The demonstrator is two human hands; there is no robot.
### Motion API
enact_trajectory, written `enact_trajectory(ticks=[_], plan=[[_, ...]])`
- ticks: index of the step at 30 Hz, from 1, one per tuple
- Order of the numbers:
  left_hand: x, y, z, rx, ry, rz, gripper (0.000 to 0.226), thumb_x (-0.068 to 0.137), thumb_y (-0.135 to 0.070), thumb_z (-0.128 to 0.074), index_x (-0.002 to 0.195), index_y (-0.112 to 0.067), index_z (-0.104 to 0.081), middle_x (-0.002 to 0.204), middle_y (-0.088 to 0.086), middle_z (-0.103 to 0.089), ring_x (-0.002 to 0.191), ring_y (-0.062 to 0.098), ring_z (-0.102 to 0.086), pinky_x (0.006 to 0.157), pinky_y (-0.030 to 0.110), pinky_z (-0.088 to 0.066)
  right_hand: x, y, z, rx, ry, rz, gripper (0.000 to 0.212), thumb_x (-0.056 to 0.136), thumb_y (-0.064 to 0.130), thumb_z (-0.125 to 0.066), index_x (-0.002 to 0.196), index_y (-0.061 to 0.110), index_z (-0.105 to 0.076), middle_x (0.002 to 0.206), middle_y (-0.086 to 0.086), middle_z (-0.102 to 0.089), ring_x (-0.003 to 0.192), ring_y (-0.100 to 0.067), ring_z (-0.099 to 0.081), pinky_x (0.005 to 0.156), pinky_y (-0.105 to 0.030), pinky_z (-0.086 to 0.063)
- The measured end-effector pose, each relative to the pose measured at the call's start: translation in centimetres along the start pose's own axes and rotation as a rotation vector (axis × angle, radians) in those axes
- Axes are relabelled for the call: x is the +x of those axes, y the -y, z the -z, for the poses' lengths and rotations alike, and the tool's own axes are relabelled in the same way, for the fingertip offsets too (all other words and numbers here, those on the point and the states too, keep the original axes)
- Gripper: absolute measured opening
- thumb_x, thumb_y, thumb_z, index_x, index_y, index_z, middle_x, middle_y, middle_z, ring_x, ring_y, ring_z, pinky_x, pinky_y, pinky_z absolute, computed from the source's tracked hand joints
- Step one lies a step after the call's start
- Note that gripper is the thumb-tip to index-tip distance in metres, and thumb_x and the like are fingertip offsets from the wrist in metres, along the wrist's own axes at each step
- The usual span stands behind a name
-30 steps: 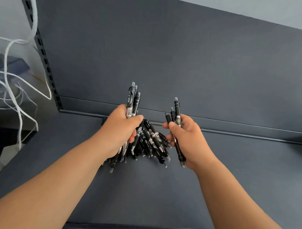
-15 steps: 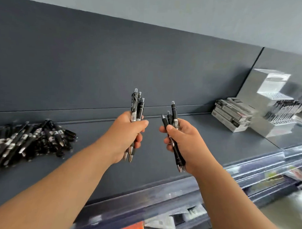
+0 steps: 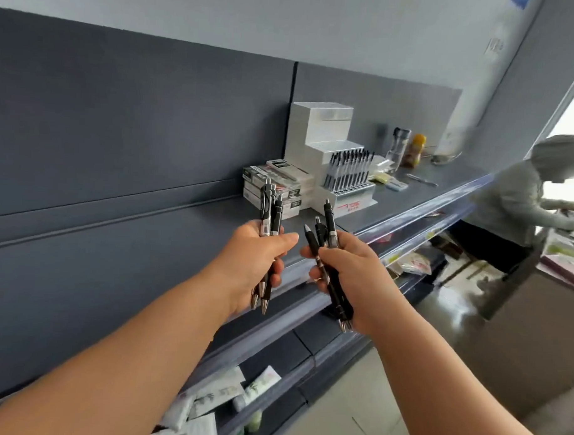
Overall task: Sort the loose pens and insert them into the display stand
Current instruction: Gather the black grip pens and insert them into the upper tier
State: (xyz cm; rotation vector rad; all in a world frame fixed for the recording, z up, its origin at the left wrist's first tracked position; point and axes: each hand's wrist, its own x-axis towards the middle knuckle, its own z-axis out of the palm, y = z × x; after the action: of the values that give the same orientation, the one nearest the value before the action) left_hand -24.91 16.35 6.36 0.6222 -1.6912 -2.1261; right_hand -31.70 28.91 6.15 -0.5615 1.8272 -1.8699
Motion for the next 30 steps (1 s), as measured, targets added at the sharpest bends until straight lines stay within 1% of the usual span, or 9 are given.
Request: enact_trajectory(ticks=[5,11,14,16,18,20,22,27,30], plan=[[3.1,0.3,-5.8,0.039,0.071,0.026,0.024,0.084,-0.009,-0.069,0.096,-0.013,-0.049,0.08,0.007,-0.052,0.053,0.01,-0.041,0.039,0.02,-0.038,1.3,0.0,5.3,0.082,-0.067,0.01,0.025,0.092,-0.002,-0.045,0.108,0.013,-0.057,0.093,-0.004,-0.073,0.064,-0.014,-0.059,0.057,-0.028,-0.047],[8.8,1.2,-10.9,0.036,0.153,0.062,0.029,0.078,-0.011,-0.075,0.092,-0.015,-0.05,0.071,0.002,-0.051,0.049,0.009,-0.041,0.041,0.02,-0.036,5.2,-0.7,10.5,0.031,-0.113,-0.016,0.021,0.096,0.003,-0.046,0.113,0.014,-0.05,0.095,-0.006,-0.071,0.063,-0.011,-0.059,0.058,-0.028,-0.048],[12.9,1.8,-13.1,-0.013,0.227,0.099,0.025,0.078,-0.008,-0.074,0.086,-0.015,-0.051,0.061,0.001,-0.053,0.045,0.009,-0.041,0.038,0.018,-0.035,8.7,-1.2,12.6,-0.013,-0.106,-0.023,0.019,0.095,0.005,-0.047,0.113,0.013,-0.049,0.083,-0.004,-0.067,0.061,-0.011,-0.058,0.058,-0.028,-0.046],[15.9,1.7,-14.4,-0.002,0.24,0.096,0.023,0.079,-0.004,-0.072,0.083,-0.015,-0.053,0.058,0.002,-0.055,0.045,0.009,-0.041,0.037,0.018,-0.035,11.7,-1.0,14.0,-0.016,-0.112,-0.037,0.018,0.095,0.006,-0.048,0.112,0.013,-0.049,0.076,0.0,-0.064,0.064,-0.014,-0.059,0.063,-0.032,-0.046],[18.9,1.3,-15.3,0.039,0.228,0.081,0.022,0.079,-0.002,-0.072,0.084,-0.014,-0.054,0.062,0.004,-0.055,0.043,0.008,-0.042,0.037,0.018,-0.034,14.8,-0.6,15.1,-0.03,-0.109,-0.064,0.018,0.095,0.007,-0.049,0.111,0.014,-0.049,0.074,-0.002,-0.063,0.069,-0.019,-0.058,0.069,-0.036,-0.046],[21.6,0.6,-16.3,0.069,0.212,0.062,0.023,0.078,-0.002,-0.072,0.086,-0.015,-0.054,0.062,0.003,-0.054,0.041,0.007,-0.042,0.036,0.017,-0.034,17.5,0.0,15.9,-0.065,-0.083,-0.069,0.019,0.094,0.009,-0.049,0.112,0.016,-0.047,0.078,-0.008,-0.062,0.072,-0.023,-0.056,0.071,-0.039,-0.045],[24.0,0.1,-17.3,0.077,0.205,0.04,0.024,0.078,-0.002,-0.072,0.086,-0.015,-0.054,0.059,0.001,-0.054,0.04,0.006,-0.042,0.036,0.017,-0.035,19.9,0.4,16.6,-0.101,-0.053,-0.055,0.019,0.095,0.01,-0.048,0.112,0.018,-0.044,0.084,-0.01,-0.059,0.072,-0.02,-0.057,0.07,-0.038,-0.047],[27.9,-1.0,-18.4,0.147,0.149,-0.013,0.019,0.08,-0.001,-0.071,0.086,-0.012,-0.056,0.062,0.004,-0.056,0.041,0.007,-0.044,0.037,0.02,-0.036,24.3,1.2,17.3,-0.094,0.033,0.021,0.02,0.098,0.006,-0.043,0.113,0.018,-0.039,0.084,-0.006,-0.053,0.065,-0.012,-0.056,0.061,-0.031,-0.045],[29.6,-2.3,-18.0,0.161,0.069,-0.063,0.017,0.081,-0.001,-0.069,0.084,-0.013,-0.057,0.061,0.002,-0.055,0.042,0.007,-0.043,0.037,0.02,-0.036,27.2,1.8,16.9,-0.073,0.088,0.089,0.013,0.1,0.013,-0.04,0.111,0.02,-0.04,0.083,-0.003,-0.056,0.064,-0.012,-0.055,0.057,-0.031,-0.043]])
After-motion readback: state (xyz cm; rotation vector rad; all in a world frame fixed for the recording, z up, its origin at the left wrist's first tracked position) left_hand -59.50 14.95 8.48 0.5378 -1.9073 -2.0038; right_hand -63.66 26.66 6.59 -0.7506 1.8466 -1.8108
